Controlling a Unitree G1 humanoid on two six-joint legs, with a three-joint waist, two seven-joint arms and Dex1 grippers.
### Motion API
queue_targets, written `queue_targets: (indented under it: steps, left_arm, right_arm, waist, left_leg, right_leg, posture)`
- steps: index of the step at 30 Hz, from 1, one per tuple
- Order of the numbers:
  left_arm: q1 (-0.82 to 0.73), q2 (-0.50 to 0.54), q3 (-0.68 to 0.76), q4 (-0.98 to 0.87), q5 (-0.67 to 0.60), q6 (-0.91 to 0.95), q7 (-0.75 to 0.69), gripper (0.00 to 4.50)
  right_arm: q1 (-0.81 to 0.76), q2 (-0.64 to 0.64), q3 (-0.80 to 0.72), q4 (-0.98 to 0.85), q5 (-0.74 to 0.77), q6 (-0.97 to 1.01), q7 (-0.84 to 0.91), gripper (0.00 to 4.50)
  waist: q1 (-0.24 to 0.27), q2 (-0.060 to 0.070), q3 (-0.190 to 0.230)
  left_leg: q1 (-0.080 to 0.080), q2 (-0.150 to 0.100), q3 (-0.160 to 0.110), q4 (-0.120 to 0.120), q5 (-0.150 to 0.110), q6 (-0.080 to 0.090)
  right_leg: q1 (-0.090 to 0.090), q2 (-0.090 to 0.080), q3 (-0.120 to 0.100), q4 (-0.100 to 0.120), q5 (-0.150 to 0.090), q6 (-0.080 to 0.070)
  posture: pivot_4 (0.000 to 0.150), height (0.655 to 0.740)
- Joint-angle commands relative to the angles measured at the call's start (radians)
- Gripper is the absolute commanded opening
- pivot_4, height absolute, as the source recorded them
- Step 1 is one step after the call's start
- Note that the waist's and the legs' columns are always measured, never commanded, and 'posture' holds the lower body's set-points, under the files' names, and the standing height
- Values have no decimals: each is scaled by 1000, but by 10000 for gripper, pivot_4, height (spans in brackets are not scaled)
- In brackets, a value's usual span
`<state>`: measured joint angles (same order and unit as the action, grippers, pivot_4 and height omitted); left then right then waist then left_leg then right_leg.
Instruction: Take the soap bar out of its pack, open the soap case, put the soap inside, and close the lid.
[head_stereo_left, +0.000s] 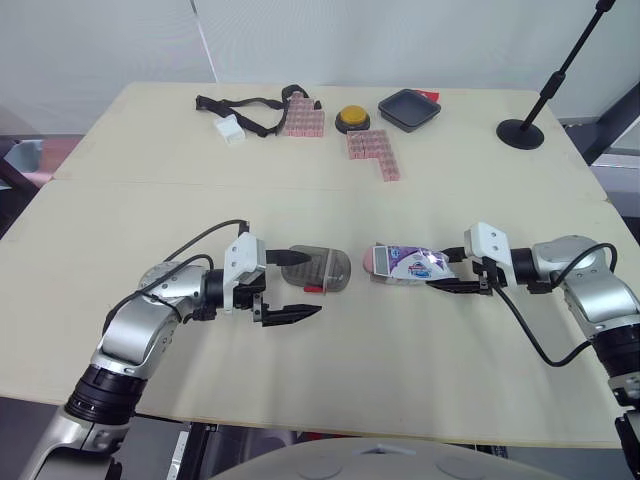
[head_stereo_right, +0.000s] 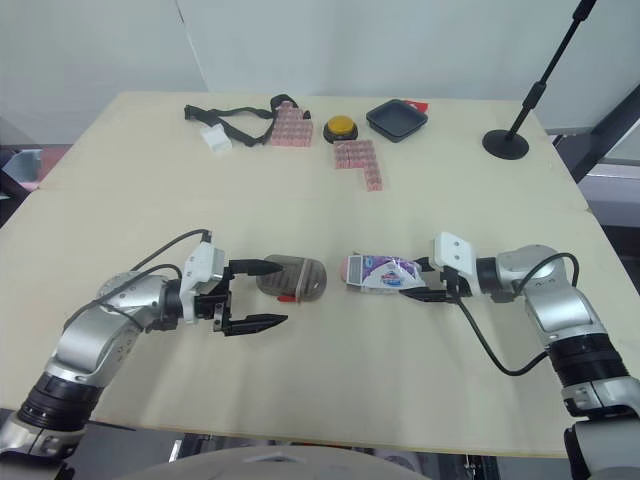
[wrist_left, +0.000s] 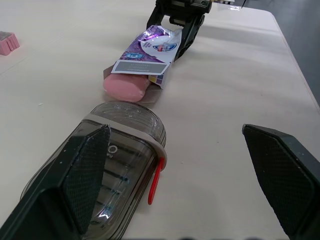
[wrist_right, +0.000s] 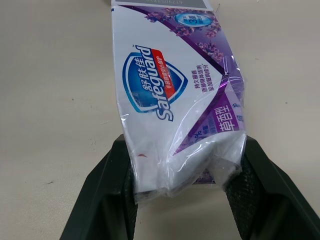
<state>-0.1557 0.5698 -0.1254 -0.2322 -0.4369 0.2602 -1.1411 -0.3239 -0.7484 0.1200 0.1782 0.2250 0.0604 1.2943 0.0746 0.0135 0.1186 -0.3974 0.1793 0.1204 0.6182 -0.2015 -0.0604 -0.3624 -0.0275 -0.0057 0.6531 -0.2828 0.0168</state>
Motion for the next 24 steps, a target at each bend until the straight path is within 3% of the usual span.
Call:
queue_targets:
  steps: [1,24]
  left_arm:
    - [-8,10,6,-25,-1,-9,3,45000]
    - [-15,16,0,-7,13,-16,5,45000]
  right_arm:
    - [1,-12,-32,-19,18,-6,0,23039]
    - [28,-249,-61,-59,-9,-70,127,23039]
  waist:
    - [0,0,0]
    - [2,0,0]
  left_leg:
    - [0,0,0,0,0,0]
    - [0,0,0,1,0,0]
  right_leg:
    - [0,0,0,0,0,0]
    - [0,0,0,0,0,0]
  posture:
    - [1500,7400]
    - [1500,7400]
